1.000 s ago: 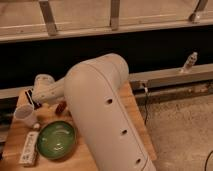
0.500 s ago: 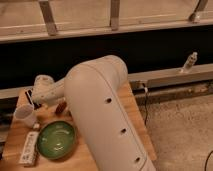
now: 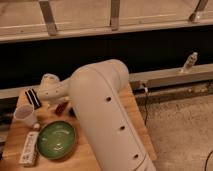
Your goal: Place the pepper in the ceramic cup
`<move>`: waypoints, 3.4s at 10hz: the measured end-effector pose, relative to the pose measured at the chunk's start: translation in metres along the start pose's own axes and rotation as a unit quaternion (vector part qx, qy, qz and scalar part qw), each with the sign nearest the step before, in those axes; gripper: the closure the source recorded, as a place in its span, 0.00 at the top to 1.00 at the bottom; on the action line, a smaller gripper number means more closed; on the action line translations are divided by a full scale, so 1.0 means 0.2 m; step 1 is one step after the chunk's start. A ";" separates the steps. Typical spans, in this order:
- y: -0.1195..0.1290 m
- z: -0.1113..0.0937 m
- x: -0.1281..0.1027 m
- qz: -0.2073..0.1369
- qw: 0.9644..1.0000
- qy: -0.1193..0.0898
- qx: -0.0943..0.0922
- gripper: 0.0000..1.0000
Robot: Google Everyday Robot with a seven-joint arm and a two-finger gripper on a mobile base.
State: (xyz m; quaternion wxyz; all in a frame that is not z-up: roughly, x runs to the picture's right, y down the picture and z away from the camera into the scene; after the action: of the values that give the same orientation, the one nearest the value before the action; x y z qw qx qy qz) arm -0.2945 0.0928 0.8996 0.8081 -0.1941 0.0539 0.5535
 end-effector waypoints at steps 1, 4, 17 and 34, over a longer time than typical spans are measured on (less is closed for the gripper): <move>0.00 0.02 -0.01 0.000 1.000 0.003 -0.002 0.80; 0.02 0.13 0.02 0.009 0.999 0.031 -0.005 0.80; 0.02 0.01 0.01 0.010 1.000 0.002 0.004 0.00; 0.03 -0.65 -0.52 -0.078 0.973 -0.201 -0.084 0.00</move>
State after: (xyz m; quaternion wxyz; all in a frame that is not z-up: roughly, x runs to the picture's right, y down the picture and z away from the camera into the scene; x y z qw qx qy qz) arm -0.3228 -0.0442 0.8094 0.8240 -0.1502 -0.1717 0.5186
